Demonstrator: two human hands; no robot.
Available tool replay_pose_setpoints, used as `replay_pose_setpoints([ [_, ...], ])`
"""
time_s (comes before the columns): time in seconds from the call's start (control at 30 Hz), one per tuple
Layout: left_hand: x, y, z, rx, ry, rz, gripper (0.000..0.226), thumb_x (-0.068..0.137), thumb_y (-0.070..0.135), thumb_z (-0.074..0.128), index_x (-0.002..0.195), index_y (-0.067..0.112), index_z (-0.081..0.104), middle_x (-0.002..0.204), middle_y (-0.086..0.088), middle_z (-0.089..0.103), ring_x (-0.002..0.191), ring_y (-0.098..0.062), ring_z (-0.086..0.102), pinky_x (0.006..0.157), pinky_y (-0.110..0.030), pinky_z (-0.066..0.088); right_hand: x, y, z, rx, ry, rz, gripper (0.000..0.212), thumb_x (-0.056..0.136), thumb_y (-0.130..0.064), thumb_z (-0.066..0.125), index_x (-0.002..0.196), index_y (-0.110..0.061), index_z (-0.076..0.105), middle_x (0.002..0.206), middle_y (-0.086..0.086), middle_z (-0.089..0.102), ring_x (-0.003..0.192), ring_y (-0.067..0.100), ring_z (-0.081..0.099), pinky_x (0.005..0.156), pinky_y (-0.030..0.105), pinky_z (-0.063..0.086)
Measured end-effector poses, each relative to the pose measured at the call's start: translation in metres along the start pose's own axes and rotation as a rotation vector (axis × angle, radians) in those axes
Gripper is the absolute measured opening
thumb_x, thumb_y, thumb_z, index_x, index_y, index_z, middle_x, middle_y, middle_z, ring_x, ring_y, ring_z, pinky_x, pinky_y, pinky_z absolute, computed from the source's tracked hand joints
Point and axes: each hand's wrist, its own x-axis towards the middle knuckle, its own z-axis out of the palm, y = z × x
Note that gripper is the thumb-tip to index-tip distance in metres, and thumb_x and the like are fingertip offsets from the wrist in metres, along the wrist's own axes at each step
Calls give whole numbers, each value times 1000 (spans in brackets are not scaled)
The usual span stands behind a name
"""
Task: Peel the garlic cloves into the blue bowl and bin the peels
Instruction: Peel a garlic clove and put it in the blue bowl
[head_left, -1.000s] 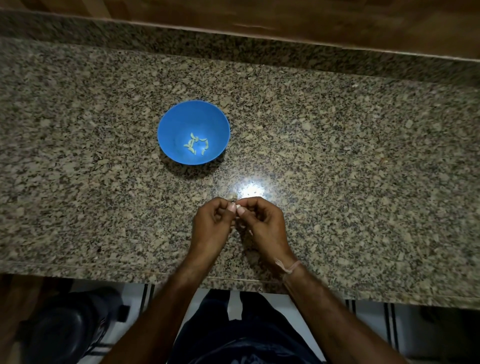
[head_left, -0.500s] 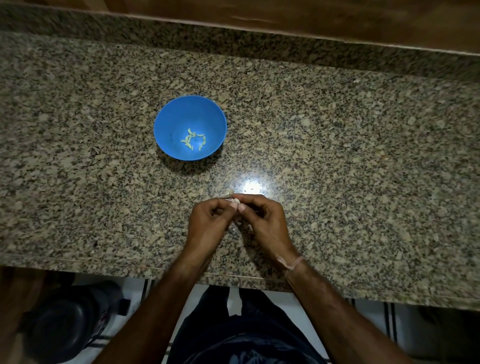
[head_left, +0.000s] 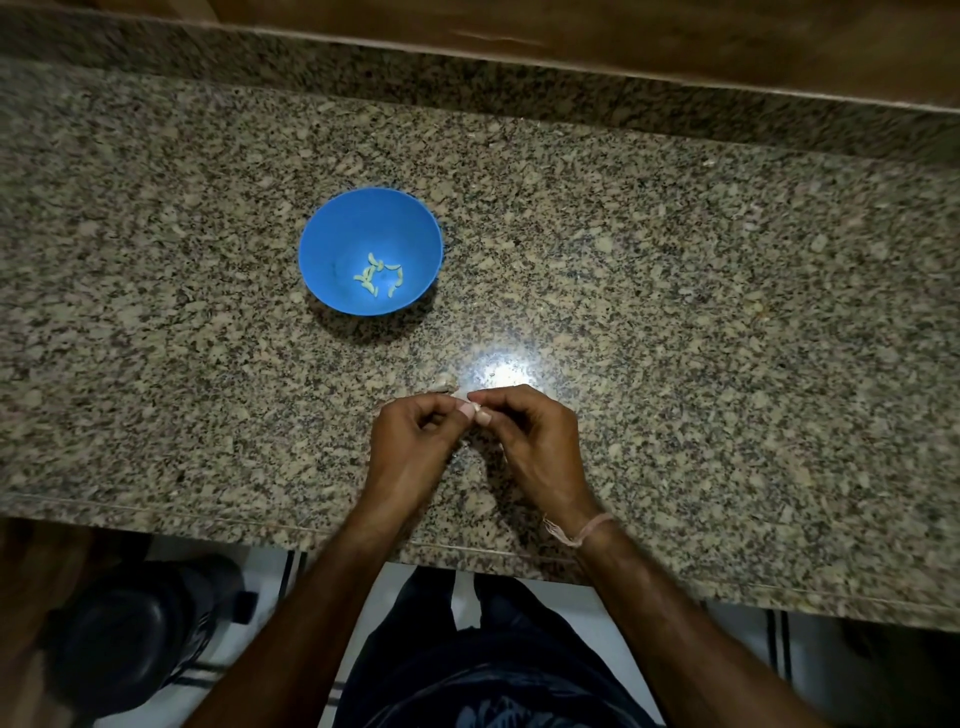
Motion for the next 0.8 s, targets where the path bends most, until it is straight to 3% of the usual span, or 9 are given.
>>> replay_pose_setpoints([
  [0.1,-2,1,4,27,9,1,10,95,20,73,91,17,82,89,5,80,90,-9,75,86,-28,60,-1,0,-3,-7,-9,-18,16,93,-4,74,105,-13,81,101,0,77,100,16,73,89,41,61],
  [0.27,-3,1,6,60,2,-3,10,93,18,74,88,18,82,88,6,79,90,-12,75,90,-42,60,-2,-2,-8,-58,-32,-74,17,92,-3,75,107,-10,81,101,-1,76,99,11,72,87,28,59],
  [0.43,-7,1,11,84,22,24,14,92,17,72,84,23,82,85,5,78,87,-27,74,86,-55,59,-4,-2,-13,-82,-34,-101,17,92,-2,75,105,-10,81,100,0,76,97,11,72,85,24,57],
  [0.6,-14,-2,17,50,57,24,7,93,20,74,92,19,82,87,6,79,88,-10,75,88,-40,61,-6,-3,-17,-36,-53,-72,15,94,-5,75,105,-13,81,100,-2,77,98,12,73,87,32,61],
  [0.73,-20,-1,19,225,163,131,13,91,28,78,100,19,79,89,11,76,82,0,70,70,-15,56,-9,0,-20,58,-66,14,11,95,-9,75,104,-12,81,101,-2,79,100,16,75,91,42,62],
  [0.8,-22,0,20,330,212,223,12,91,27,78,101,20,78,90,12,74,80,-1,67,67,-14,53,-11,-1,-21,73,-70,15,11,95,-11,76,104,-12,81,101,-1,80,100,17,75,91,44,61],
])
